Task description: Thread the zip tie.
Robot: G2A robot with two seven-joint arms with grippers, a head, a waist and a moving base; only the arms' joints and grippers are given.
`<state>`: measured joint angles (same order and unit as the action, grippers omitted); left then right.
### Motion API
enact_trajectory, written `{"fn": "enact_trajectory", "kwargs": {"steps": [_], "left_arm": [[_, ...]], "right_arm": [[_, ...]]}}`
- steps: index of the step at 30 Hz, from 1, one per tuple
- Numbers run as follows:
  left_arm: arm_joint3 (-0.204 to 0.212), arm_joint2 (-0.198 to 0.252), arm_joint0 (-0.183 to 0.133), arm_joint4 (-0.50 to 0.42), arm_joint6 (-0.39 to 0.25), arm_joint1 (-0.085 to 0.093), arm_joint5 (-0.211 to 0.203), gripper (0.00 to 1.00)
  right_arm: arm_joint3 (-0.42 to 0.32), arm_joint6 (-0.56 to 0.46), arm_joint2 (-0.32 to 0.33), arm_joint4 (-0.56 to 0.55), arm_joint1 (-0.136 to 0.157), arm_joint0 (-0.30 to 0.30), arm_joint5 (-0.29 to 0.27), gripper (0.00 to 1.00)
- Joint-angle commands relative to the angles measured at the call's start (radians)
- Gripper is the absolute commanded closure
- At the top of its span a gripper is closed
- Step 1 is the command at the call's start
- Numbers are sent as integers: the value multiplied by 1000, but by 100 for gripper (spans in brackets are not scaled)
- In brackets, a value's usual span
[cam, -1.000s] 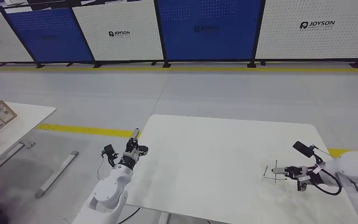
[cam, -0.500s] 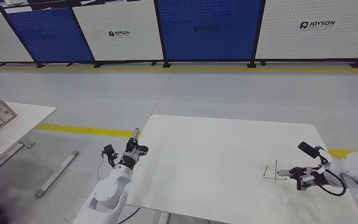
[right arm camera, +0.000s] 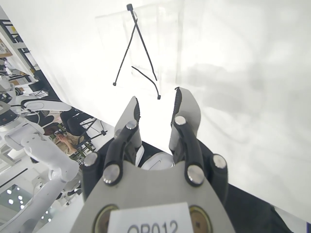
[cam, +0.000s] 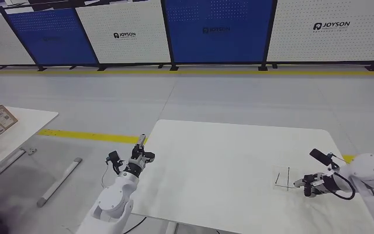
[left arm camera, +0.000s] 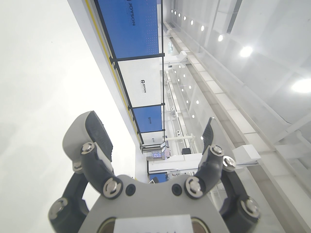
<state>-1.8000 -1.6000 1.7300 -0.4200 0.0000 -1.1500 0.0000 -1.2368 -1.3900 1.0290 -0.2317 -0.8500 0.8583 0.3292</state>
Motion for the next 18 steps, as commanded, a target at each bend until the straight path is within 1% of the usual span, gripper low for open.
{"fn": "enact_trajectory", "kwargs": {"steps": [1, 3, 5, 7, 10, 11, 13, 18], "left_arm": [[0, 0, 0, 0, 0, 0, 0, 0], [0, 0, 0, 0, 0, 0, 0, 0], [0, 0, 0, 0, 0, 0, 0, 0], [0, 0, 0, 0, 0, 0, 0, 0], [0, 0, 0, 0, 0, 0, 0, 0], [0, 0, 0, 0, 0, 0, 0, 0], [0, 0, 0, 0, 0, 0, 0, 0], [0, 0, 0, 0, 0, 0, 0, 0]], "right_arm": [[5, 0, -10, -3, -2, -7, 10, 74], [12, 0, -19, -2, -5, -14, 11, 77], [20, 0, -27, -1, -7, -20, 11, 76], [28, 0, -34, -3, -10, -25, 11, 78], [42, 4, -38, -5, -13, -33, 11, 78], [45, 4, -40, -6, -14, -35, 11, 81], [52, 4, -42, -8, -16, -39, 11, 82], [62, 3, -49, -12, -21, -49, 11, 79]]}}
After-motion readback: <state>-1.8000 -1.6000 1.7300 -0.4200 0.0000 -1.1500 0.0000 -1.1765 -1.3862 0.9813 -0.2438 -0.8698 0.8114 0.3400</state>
